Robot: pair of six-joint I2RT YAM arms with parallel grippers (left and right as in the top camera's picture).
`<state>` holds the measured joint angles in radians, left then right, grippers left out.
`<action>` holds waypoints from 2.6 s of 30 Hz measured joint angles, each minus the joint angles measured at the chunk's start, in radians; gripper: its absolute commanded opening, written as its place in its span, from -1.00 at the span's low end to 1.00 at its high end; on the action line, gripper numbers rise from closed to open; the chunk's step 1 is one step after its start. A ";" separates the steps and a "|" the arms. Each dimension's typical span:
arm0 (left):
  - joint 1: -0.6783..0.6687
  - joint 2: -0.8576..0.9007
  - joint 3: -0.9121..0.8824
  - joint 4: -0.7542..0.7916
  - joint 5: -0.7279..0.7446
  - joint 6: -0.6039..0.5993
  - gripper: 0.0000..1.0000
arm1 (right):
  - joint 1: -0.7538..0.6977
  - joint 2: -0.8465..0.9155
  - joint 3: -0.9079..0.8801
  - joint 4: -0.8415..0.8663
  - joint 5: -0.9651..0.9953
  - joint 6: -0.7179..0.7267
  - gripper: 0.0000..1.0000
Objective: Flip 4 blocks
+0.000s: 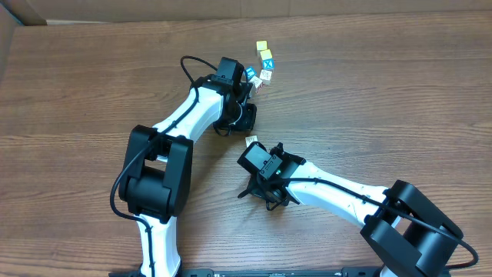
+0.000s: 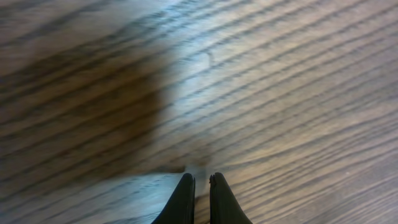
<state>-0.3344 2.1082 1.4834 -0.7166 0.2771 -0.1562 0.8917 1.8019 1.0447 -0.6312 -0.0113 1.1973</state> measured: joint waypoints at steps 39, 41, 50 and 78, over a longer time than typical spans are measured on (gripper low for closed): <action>-0.006 0.000 0.000 -0.034 0.000 0.011 -0.92 | 0.000 0.000 0.000 0.084 0.026 0.007 -0.91; -0.007 0.000 0.000 -0.031 0.000 0.011 -0.92 | 0.000 0.000 0.000 0.089 0.026 0.007 -0.90; -0.037 0.000 0.000 -0.009 0.000 0.023 -0.92 | 0.000 0.000 0.000 0.096 0.024 0.007 -0.90; -0.018 0.003 0.125 -0.042 -0.070 -0.033 -0.90 | -0.012 -0.125 0.004 -0.036 0.018 -0.126 -0.78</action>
<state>-0.3519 2.1109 1.6085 -0.7586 0.2073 -0.1894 0.8799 1.6768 1.0485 -0.6674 0.0063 1.0710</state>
